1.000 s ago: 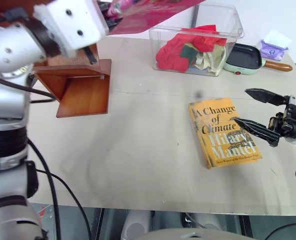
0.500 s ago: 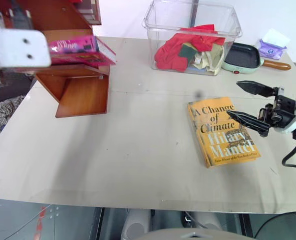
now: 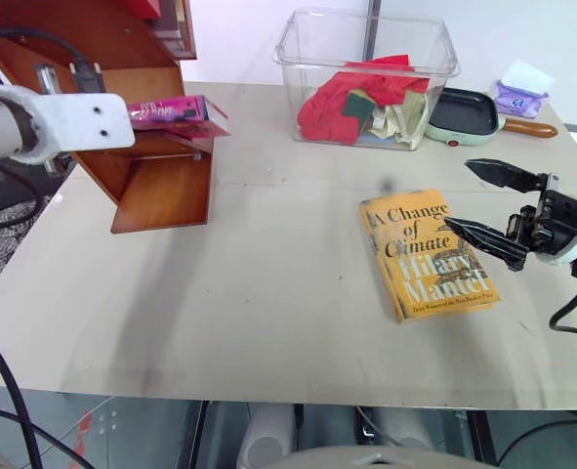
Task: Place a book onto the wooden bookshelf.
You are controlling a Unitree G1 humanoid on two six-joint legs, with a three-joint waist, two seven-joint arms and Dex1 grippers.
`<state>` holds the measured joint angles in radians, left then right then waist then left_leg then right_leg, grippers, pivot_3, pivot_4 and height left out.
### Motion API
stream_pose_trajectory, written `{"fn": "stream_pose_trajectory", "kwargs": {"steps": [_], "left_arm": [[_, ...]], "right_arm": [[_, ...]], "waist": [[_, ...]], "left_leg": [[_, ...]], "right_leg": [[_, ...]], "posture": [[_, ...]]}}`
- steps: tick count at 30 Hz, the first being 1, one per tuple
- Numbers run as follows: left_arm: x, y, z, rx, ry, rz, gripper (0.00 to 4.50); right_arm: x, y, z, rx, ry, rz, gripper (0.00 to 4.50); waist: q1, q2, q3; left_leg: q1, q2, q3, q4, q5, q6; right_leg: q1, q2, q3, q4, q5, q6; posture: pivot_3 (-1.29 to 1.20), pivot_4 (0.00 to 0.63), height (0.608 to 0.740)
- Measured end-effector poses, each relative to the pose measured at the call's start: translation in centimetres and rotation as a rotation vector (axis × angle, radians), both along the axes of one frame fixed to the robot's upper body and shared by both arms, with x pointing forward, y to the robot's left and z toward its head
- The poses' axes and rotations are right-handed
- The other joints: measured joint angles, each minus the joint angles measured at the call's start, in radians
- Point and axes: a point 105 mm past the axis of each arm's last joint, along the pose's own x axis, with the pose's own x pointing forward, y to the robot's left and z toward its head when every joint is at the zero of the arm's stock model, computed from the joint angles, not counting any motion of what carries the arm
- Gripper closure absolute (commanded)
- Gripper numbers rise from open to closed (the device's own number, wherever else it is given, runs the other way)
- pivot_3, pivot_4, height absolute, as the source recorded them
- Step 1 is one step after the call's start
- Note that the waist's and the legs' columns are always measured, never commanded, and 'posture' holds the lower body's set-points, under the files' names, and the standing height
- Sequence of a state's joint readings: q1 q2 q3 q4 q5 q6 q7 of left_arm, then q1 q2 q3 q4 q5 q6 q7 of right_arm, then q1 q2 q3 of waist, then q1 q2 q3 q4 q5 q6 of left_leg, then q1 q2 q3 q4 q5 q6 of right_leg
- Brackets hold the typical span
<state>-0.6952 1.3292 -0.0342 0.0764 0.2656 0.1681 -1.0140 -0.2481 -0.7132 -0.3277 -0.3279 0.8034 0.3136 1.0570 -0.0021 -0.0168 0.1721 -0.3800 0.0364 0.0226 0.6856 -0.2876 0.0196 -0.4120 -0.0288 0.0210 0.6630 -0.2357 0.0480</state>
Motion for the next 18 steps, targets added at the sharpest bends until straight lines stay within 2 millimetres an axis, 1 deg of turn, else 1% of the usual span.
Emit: {"fn": "stream_pose_trajectory", "kwargs": {"steps": [2, 4, 6, 8, 9, 10, 11, 13, 14, 15, 16, 17, 18], "left_arm": [[-0.5, -0.2, -0.1, -0.072, 0.021, -0.008, 1.96], [-1.8, -1.4, 0.9, -0.171, 0.025, -0.063, 1.96], [-3.1, -2.5, 1.9, -0.228, 0.036, -0.122, 1.96], [-4.2, -4.3, 3.5, -0.366, 0.032, -0.187, 1.96], [-4.9, -5.6, 4.4, -0.428, 0.027, -0.236, 1.96], [-6.0, -8.0, 5.9, -0.572, 0.028, -0.343, 1.96], [-7.0, -9.7, 6.8, -0.619, 0.031, -0.420, 1.96], [-8.9, -12.9, 7.5, -0.748, 0.100, -0.561, 1.96], [-9.5, -14.4, 7.1, -0.815, 0.150, -0.624, 1.96], [-9.7, -15.5, 6.3, -0.855, 0.208, -0.664, 1.96], [-9.4, -16.9, 4.6, -0.932, 0.281, -0.691, 1.96], [-9.0, -17.4, 3.3, -0.979, 0.324, -0.687, 1.96], [-8.4, -18.1, 1.6, -1.054, 0.342, -0.684, 1.96]], "right_arm": [[-0.2, 0.0, 0.1, 0.004, -0.001, -0.003, 0.00], [-0.3, -0.2, 0.1, 0.007, -0.001, -0.016, 0.00], [-0.4, -0.5, 0.2, 0.007, 0.001, -0.029, 0.00], [-0.4, -0.8, 0.2, 0.003, 0.005, -0.038, 0.00], [-0.4, -0.8, 0.1, 0.002, 0.007, -0.039, 0.00], [-0.5, -0.9, 0.1, 0.001, 0.014, -0.041, 0.00], [-0.4, -0.8, 0.2, 0.002, 0.016, -0.038, 0.00], [-0.5, -1.0, 0.4, 0.004, 0.013, -0.039, 0.00], [-0.5, -1.1, 0.4, 0.004, 0.015, -0.043, 0.00], [-0.5, -1.3, 0.4, 0.005, 0.016, -0.049, 0.00], [-0.5, -1.6, 0.3, 0.000, 0.020, -0.063, 0.00], [-0.5, -1.8, 0.1, -0.008, 0.028, -0.076, 0.00], [-0.6, -2.3, -0.5, -0.032, 0.049, -0.104, 0.00]], "waist": [[-0.003, -0.002, 0.001], [-0.006, -0.005, 0.001], [-0.007, -0.005, 0.001], [-0.006, -0.005, 0.001], [-0.004, -0.006, 0.002], [0.002, -0.007, 0.002], [0.004, -0.007, 0.002], [0.006, -0.006, 0.002], [0.007, -0.004, 0.001], [0.007, -0.004, 0.001], [0.008, -0.003, 0.000], [0.007, -0.003, 0.000], [0.007, -0.003, 0.000]], "left_leg": [[-0.002, 0.001, 0.000, 0.000, 0.000, 0.000], [-0.007, 0.001, 0.000, 0.001, 0.000, 0.000], [-0.008, 0.000, 0.000, 0.001, 0.000, 0.000], [-0.017, 0.000, 0.000, 0.001, 0.000, 0.000], [-0.020, 0.000, -0.001, 0.002, 0.000, 0.000], [-0.021, 0.000, -0.001, 0.003, 0.000, 0.000], [-0.021, 0.000, -0.001, 0.003, 0.000, 0.000], [-0.018, -0.001, -0.002, 0.003, 0.000, 0.000], [-0.016, -0.001, -0.003, 0.003, 0.000, 0.000], [-0.014, -0.001, -0.003, 0.003, -0.001, 0.000], [-0.012, -0.001, -0.003, 0.003, 0.000, 0.000], [-0.011, -0.001, -0.003, 0.003, 0.000, 0.000], [-0.008, -0.001, -0.003, 0.002, 0.000, 0.000]], "right_leg": [[-0.001, 0.000, 0.000, -0.001, 0.002, -0.004], [-0.005, -0.001, 0.000, -0.001, 0.003, -0.004], [-0.006, -0.003, 0.000, -0.002, 0.002, -0.003], [-0.013, -0.003, -0.002, -0.003, 0.002, -0.002], [-0.014, -0.003, -0.004, -0.003, 0.002, -0.002], [-0.014, -0.004, -0.004, -0.003, 0.002, -0.002], [-0.014, -0.004, -0.005, -0.003, 0.002, -0.002], [-0.013, -0.005, -0.003, -0.002, 0.001, -0.001], [-0.011, -0.005, -0.003, -0.002, 0.001, -0.001], [-0.010, -0.005, -0.003, -0.001, 0.001, -0.001], [-0.008, -0.004, -0.003, -0.001, 0.001, -0.001], [-0.007, -0.004, -0.003, 0.000, 0.001, -0.001], [-0.003, -0.003, -0.003, -0.001, 0.001, -0.001]], "posture": [[0.00, 0.150, 0.714], [0.00, 0.150, 0.714], [0.00, 0.150, 0.714], [0.00, 0.150, 0.714], [0.00, 0.150, 0.714], [0.00, 0.150, 0.714], [0.00, 0.150, 0.714], [0.00, 0.150, 0.714], [0.00, 0.150, 0.714], [0.00, 0.150, 0.714], [0.00, 0.150, 0.714], [0.00, 0.150, 0.714], [0.00, 0.150, 0.714]]}}
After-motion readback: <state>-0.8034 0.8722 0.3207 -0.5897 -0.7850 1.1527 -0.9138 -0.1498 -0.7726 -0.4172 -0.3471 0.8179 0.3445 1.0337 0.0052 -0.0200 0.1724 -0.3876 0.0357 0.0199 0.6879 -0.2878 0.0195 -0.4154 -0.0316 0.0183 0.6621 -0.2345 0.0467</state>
